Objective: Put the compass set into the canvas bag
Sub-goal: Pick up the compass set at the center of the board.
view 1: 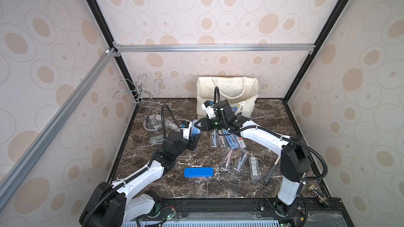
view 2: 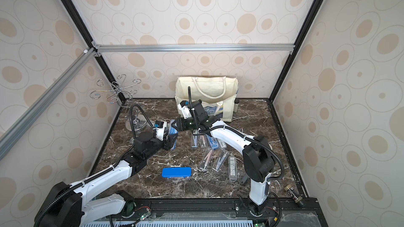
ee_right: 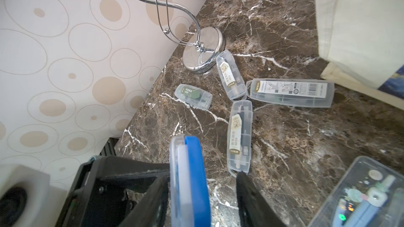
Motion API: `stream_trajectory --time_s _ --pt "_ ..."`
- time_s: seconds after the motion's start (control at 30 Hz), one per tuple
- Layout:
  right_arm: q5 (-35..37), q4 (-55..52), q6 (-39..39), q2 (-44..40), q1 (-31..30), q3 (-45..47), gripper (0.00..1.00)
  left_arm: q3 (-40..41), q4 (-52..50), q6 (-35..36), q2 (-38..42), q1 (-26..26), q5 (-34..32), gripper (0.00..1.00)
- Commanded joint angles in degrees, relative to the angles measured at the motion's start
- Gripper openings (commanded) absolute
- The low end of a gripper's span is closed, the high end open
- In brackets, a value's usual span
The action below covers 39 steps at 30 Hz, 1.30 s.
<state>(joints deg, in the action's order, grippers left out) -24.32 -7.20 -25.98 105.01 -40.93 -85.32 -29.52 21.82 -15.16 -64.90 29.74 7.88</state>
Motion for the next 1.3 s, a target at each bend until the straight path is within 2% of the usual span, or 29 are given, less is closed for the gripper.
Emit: stream_trajectory --time_s 0.0,0.2,0.43,0.83,0.9,1.0,1.27 --pt "-3.3 5.0 -2.3 0.5 -0.3 0.0 0.45 0.2 2.9 0.6 1.4 0.2 0.6 0.58" --pt "-5.1 7.4 -4.1 0.9 -0.4 0.5 0.31 1.1 4.1 -0.5 2.0 0.2 0.3 0.58" --pt "-5.6 6.4 -3.9 1.5 -0.4 0.2 0.28 1.6 4.5 -0.8 3.4 0.2 0.0 0.58" --pt "-5.9 7.2 -4.1 1.1 -0.4 0.8 0.14 1.8 4.5 -1.2 3.9 0.2 -0.2 0.59" --pt "-5.8 7.4 -4.0 0.8 -0.4 0.9 0.14 1.9 4.6 -1.3 3.9 0.2 -0.6 0.66" --pt "-5.4 7.3 -3.7 0.4 -0.3 0.9 0.14 2.3 4.6 -1.6 4.1 0.2 -1.6 0.99" --pt "-2.1 1.9 0.8 -0.6 0.0 -3.2 0.14 3.5 3.8 0.3 7.8 0.2 -1.9 1.00"
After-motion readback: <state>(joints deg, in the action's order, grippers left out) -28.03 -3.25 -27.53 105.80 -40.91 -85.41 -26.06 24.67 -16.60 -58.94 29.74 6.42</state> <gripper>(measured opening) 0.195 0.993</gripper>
